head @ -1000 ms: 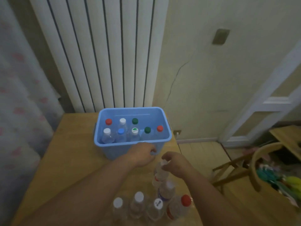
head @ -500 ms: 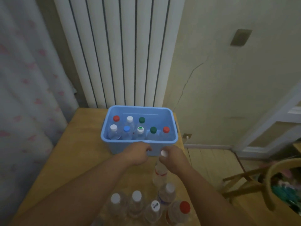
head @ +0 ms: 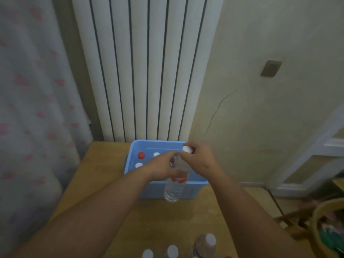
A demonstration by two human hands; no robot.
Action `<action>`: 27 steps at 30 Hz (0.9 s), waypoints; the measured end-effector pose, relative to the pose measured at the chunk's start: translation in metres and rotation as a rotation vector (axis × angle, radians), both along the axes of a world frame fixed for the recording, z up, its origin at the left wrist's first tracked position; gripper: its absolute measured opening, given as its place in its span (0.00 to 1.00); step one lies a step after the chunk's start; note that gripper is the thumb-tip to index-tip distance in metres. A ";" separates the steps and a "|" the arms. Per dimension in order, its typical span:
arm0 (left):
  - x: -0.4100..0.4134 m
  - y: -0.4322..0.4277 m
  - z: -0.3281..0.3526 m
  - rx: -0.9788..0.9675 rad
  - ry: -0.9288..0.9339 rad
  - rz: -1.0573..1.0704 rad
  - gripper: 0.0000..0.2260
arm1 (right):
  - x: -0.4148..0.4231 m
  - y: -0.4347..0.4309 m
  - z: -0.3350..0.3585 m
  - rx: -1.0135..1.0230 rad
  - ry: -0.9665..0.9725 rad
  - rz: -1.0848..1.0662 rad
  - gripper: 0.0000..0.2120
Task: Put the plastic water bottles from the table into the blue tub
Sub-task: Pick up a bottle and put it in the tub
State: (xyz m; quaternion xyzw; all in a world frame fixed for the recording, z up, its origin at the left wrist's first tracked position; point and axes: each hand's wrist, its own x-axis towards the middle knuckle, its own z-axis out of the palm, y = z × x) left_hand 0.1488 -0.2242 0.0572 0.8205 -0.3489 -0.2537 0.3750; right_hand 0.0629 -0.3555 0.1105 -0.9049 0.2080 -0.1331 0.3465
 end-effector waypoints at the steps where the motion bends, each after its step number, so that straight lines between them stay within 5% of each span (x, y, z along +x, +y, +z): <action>1: 0.006 0.002 0.004 -0.007 -0.027 0.008 0.30 | 0.005 0.004 0.003 -0.006 -0.025 -0.012 0.20; 11: 0.068 -0.021 0.048 -0.123 -0.212 -0.025 0.32 | 0.049 0.007 0.029 -0.037 -0.228 -0.175 0.19; 19: 0.085 -0.071 0.032 -0.192 -0.148 0.104 0.26 | 0.081 -0.028 0.020 -0.072 -0.202 -0.131 0.18; 27: 0.099 -0.117 -0.010 0.048 -0.143 0.128 0.27 | 0.101 -0.082 -0.028 -0.010 -0.064 -0.037 0.15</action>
